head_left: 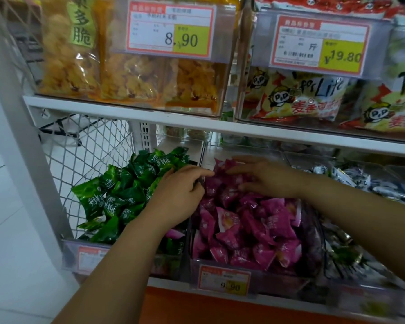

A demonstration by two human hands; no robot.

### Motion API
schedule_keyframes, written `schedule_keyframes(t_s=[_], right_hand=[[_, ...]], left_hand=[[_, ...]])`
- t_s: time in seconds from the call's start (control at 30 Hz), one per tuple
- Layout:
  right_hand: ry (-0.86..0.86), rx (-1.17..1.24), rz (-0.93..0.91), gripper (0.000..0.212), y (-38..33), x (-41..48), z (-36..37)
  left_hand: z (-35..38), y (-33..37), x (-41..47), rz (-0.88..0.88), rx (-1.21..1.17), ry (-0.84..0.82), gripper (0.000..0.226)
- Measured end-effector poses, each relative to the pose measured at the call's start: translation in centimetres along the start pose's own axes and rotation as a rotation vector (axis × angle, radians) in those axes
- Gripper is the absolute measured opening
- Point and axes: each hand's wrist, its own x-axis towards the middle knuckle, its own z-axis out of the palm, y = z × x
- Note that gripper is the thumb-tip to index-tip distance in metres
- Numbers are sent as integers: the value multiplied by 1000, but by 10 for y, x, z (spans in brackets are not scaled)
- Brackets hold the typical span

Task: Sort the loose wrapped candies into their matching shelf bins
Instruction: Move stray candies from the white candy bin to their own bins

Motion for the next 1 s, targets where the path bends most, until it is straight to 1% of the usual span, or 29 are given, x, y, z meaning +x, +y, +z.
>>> schedule_keyframes(t_s=[0.07, 0.1, 0.17, 0.23, 0.27, 0.33, 0.43, 0.53, 0.67, 0.73, 0.83, 1.0], right_hand=[[50, 101, -56, 48, -18, -19, -7], [46, 129, -113, 48, -29, -30, -9], [-60, 115, -234, 49, -49, -54, -2], [-209, -20, -315, 50, -55, -70, 11], [-249, -103, -321, 51, -53, -72, 17], [-272, -205, -290, 54, -46, -66, 21], [-246, -228, -266, 55, -42, -46, 22], [-187, -259, -234, 48, -42, -27, 17], [-81, -283, -124, 44, -28, -5, 8], [-54, -252, -63, 45, -19, 6, 8], [-58, -165, 2, 45, -9, 17, 12], [-125, 90, 139, 44, -3, 21, 18]], left_hand=[[1, 0, 0, 2, 4, 1, 37], [1, 0, 0, 2, 6, 4, 37], [0, 1, 0, 0, 15, 2, 38], [0, 2, -1, -4, 25, -10, 38], [0, 3, -1, -9, 28, -18, 38], [0, 3, -1, -18, 31, -24, 38], [0, 3, -1, -32, 30, -24, 38], [0, 4, -2, -31, 45, -15, 38], [-1, 4, -3, -20, 34, 5, 38], [-1, 3, -3, -9, 38, 10, 39], [0, 2, -2, 5, 39, 16, 39], [0, 1, -2, 12, 30, 26, 38]])
